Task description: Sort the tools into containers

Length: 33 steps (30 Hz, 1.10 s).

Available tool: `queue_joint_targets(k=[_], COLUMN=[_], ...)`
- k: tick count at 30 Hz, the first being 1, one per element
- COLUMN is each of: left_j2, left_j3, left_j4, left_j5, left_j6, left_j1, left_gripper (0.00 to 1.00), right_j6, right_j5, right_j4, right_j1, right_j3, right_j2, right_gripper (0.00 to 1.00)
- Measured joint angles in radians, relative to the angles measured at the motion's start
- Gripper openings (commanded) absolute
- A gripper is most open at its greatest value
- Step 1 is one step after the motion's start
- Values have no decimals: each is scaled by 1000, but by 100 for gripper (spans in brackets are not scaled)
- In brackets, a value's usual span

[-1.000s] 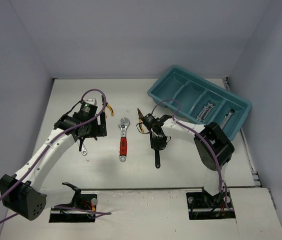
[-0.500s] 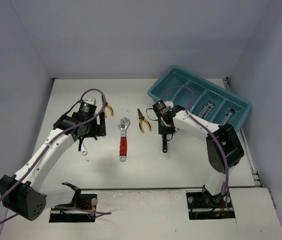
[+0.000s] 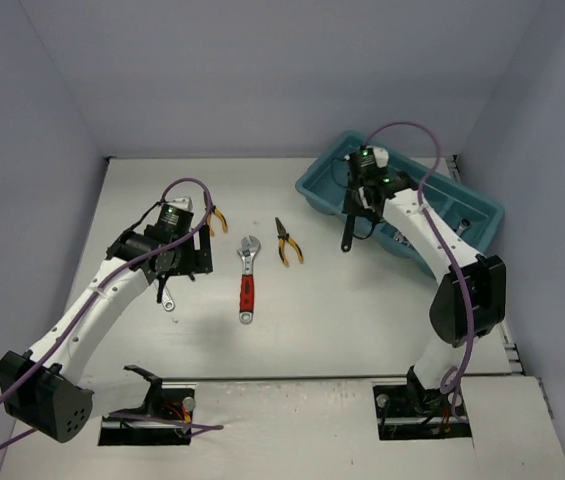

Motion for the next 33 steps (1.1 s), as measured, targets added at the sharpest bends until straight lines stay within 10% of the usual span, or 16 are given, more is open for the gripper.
queue_joint_targets(k=[15,20,33], left_j2=[-91,-96,69], left_j3=[-56,-65,-52], left_j4=[-4,-9,1], left_j5=[25,36,78], left_j6=[-5,-16,-85], left_j1=[10,11,-17], left_gripper=[79,79,79], right_j6=[-5,-1,-55], right_j5=[-26,-62,-59], right_j4=[16,9,34], right_j1=[-255,-254,-242], right_j3=[417,421,326], right_j2=[499,605,370], right_gripper=[1,32,53])
